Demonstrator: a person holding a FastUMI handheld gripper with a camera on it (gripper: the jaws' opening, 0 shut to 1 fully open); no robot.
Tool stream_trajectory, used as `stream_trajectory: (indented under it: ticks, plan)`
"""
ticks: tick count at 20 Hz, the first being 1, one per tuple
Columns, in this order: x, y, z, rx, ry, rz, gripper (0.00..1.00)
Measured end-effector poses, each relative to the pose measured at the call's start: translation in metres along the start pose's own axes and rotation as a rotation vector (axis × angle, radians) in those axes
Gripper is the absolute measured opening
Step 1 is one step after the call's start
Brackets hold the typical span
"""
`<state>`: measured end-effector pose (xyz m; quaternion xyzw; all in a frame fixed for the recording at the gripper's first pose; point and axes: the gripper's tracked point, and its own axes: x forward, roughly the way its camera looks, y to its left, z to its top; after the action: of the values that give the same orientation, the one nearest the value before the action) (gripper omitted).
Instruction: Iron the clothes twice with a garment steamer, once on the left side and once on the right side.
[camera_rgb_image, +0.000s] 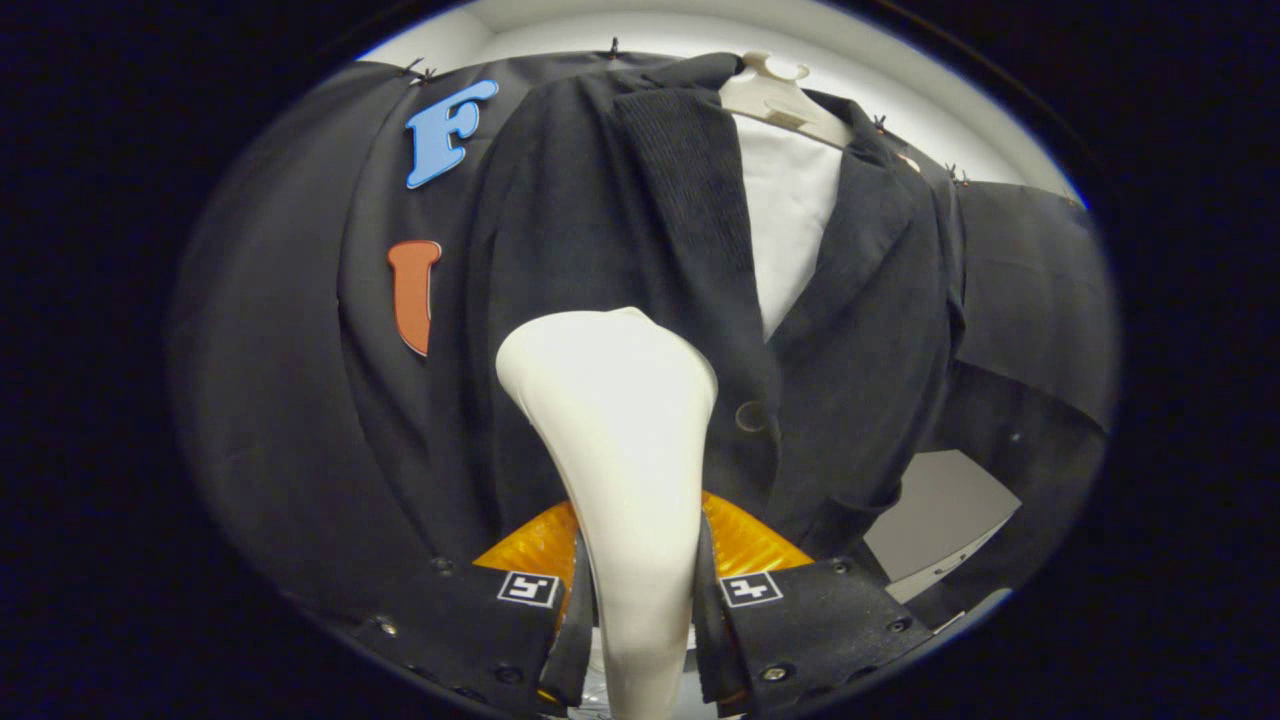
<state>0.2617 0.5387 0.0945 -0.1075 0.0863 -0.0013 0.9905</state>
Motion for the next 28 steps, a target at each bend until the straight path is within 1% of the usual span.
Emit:
stream_trajectory:
  ticks: [4, 11, 21, 28]
  plan:
    - [0.007, -0.002, -0.034, 0.003, 0.047, -0.003, 0.45]
    - [0.017, 0.000, -0.081, -0.004, 0.109, 0.000, 0.45]
    - [0.035, 0.006, -0.174, -0.013, 0.254, 0.031, 0.45]
    - [0.038, 0.005, -0.210, -0.003, 0.304, 0.042, 0.45]
